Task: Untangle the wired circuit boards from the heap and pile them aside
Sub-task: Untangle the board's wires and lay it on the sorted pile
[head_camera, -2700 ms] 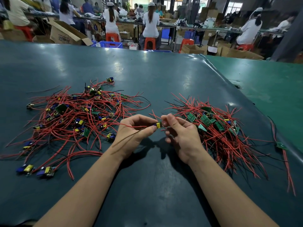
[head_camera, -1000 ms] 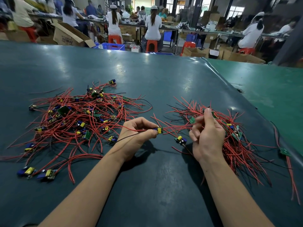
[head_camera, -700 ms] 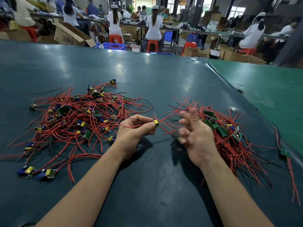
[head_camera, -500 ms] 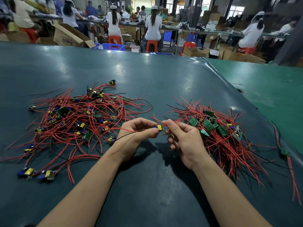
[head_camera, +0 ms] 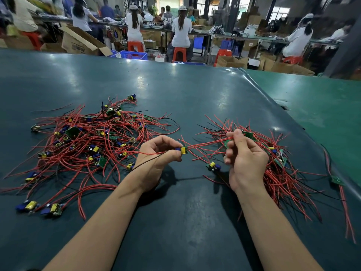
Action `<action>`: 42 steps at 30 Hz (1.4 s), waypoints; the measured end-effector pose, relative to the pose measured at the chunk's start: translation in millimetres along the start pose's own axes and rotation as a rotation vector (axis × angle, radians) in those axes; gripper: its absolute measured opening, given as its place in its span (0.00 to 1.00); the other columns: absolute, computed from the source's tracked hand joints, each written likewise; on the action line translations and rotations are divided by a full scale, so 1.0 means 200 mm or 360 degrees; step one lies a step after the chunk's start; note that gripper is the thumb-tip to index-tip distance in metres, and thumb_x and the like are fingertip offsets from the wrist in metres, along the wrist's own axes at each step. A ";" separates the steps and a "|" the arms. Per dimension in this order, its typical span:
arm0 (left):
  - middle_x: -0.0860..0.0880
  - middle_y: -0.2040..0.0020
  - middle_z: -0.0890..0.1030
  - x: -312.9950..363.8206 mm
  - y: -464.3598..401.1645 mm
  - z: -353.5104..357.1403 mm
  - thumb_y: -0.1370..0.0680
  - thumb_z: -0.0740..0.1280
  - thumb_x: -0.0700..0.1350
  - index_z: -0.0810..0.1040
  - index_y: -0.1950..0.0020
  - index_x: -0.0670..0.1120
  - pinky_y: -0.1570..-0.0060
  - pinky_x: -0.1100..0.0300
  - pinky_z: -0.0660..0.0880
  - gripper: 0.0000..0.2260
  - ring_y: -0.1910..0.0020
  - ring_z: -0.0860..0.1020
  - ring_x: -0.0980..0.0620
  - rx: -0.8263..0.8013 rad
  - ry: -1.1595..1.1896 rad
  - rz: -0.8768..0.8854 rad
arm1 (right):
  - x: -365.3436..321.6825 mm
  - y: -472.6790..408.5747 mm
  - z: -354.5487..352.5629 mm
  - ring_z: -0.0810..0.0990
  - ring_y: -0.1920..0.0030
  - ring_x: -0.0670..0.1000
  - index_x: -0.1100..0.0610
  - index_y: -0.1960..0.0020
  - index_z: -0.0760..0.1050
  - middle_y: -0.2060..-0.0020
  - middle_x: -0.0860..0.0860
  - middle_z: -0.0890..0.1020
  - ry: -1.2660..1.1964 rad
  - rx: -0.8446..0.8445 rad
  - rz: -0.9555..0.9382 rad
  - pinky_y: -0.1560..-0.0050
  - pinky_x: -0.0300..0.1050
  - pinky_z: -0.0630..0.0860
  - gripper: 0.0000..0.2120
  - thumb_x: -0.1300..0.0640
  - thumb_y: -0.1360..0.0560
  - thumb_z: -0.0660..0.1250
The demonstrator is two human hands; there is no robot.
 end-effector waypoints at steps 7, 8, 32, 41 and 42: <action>0.47 0.64 0.82 0.04 -0.01 -0.02 0.33 0.69 0.33 0.79 0.54 0.38 0.63 0.67 0.76 0.09 0.68 0.77 0.54 0.0250 0.0530 -0.0047 | 0.02 0.03 0.02 0.69 0.80 0.45 0.58 0.64 0.81 0.76 0.49 0.74 0.0089 -0.0058 -0.0026 0.82 0.35 0.63 0.14 0.58 0.21 0.66; 0.47 0.62 0.82 0.05 -0.02 -0.03 0.31 0.67 0.35 0.79 0.52 0.38 0.64 0.69 0.76 0.09 0.67 0.77 0.56 0.0281 0.0617 -0.0062 | 0.04 0.03 0.03 0.68 0.81 0.45 0.58 0.65 0.80 0.77 0.49 0.73 0.0150 -0.0117 0.0071 0.82 0.35 0.62 0.14 0.58 0.21 0.67; 0.53 0.67 0.79 -0.05 0.07 0.15 0.25 0.66 0.48 0.82 0.43 0.43 0.75 0.70 0.68 0.14 0.75 0.71 0.61 -0.0461 0.0339 -0.0719 | 0.12 0.12 0.13 0.67 0.79 0.42 0.54 0.61 0.84 0.72 0.47 0.77 0.0171 -0.0812 0.0575 0.79 0.32 0.60 0.10 0.49 0.29 0.69; 0.50 0.75 0.71 -0.10 0.03 0.11 0.26 0.70 0.42 0.79 0.68 0.45 0.79 0.68 0.67 0.10 0.81 0.68 0.57 -0.0081 0.0111 -0.0584 | 0.15 0.11 0.11 0.63 0.80 0.44 0.57 0.62 0.83 0.77 0.47 0.72 0.0438 -0.0710 0.0585 0.79 0.34 0.58 0.14 0.47 0.40 0.76; 0.50 0.75 0.70 -0.11 0.03 0.11 0.24 0.69 0.41 0.80 0.68 0.46 0.78 0.68 0.67 0.12 0.81 0.69 0.57 -0.0080 0.0092 -0.0575 | 0.15 0.11 0.11 0.63 0.80 0.44 0.56 0.63 0.84 0.77 0.46 0.72 0.0438 -0.0711 0.0591 0.79 0.34 0.58 0.14 0.47 0.41 0.77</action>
Point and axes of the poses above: each hand's wrist, its own y-axis away from the middle knuckle, its own z-axis out of the palm, x = y × z, the point moved 4 cm from there along -y, towards the middle knuckle
